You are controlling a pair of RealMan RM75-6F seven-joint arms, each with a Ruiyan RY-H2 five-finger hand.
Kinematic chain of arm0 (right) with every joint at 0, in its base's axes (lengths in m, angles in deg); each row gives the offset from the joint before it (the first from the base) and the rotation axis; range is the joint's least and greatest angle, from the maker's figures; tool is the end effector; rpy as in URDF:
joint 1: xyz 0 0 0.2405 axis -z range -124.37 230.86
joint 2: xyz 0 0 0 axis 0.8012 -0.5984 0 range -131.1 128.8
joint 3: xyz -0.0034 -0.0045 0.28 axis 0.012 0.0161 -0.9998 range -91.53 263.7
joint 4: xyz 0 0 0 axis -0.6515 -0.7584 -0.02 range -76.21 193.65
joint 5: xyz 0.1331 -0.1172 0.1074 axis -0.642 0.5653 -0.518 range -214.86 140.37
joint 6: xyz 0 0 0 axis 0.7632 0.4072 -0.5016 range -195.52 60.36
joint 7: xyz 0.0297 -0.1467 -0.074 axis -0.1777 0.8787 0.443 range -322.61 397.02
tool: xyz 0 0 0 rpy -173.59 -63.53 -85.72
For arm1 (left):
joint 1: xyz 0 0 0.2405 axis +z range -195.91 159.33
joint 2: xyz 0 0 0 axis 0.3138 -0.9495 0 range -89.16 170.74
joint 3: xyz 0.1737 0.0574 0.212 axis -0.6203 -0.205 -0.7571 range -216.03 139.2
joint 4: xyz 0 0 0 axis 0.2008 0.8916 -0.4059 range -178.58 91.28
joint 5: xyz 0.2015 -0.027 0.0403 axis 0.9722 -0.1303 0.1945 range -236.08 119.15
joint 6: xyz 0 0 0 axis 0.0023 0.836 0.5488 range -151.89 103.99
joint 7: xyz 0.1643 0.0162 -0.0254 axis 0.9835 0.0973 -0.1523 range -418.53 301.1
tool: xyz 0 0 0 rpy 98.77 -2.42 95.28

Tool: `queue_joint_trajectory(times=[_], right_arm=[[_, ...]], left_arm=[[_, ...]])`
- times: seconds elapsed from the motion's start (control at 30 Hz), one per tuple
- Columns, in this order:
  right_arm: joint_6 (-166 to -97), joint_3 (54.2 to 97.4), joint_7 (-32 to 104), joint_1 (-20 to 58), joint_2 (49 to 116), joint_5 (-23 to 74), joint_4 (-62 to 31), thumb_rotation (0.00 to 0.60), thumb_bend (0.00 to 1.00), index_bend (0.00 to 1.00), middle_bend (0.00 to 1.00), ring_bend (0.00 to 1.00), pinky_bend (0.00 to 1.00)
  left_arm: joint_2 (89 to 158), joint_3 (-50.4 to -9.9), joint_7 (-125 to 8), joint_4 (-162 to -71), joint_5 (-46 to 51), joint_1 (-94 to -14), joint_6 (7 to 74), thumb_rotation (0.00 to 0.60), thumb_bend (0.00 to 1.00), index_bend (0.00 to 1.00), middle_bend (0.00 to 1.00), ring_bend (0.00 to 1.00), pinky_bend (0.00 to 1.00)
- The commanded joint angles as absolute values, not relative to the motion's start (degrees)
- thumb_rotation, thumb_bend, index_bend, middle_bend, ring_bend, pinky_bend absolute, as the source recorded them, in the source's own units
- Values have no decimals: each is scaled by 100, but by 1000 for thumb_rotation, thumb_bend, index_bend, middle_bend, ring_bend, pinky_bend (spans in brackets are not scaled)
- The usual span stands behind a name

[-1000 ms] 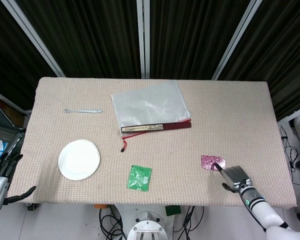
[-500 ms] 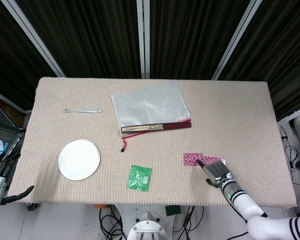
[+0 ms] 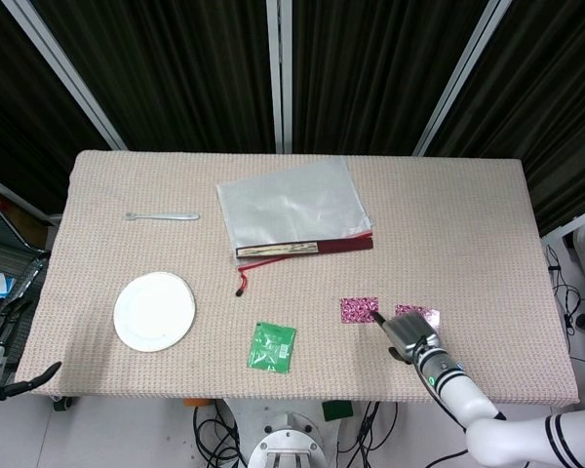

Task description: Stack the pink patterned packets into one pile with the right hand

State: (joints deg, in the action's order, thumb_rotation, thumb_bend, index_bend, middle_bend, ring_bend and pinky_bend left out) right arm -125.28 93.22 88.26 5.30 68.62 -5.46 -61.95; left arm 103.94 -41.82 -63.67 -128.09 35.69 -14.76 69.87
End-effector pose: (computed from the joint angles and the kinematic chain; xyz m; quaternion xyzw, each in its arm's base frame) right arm -0.1950 -0.2677 0.0176 0.8286 -0.4052 0.0832 0.3772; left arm -0.3579 0.1325 0.1864 -0.6154 -0.3727 -0.3648 0.5910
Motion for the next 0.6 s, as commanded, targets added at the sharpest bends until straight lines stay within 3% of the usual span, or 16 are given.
queue_joint_trajectory(times=[0.03,0.23,0.6], right_arm=[[-12719,9616,8630,738,6518,-223,-6386,600,1000,0,899,816,717],[-12541,9981,8280,969,6232,-38,-6233,600,1000,0,899,815,717],[-12252,10088,7974,1036,6226,77,-5852,600,1000,0,899,808,717]], left_arm=[[10407,-4190,-6371,-12808,3575,-1476,6976,153,88,89,69,10,179],[10464,-4212,-6353,-12778,3602,-1479,6951,154,88,90,69,9,180],[10505,-4207,-6366,-12729,3577,-1488,6911,156,88,90,69,10,179]])
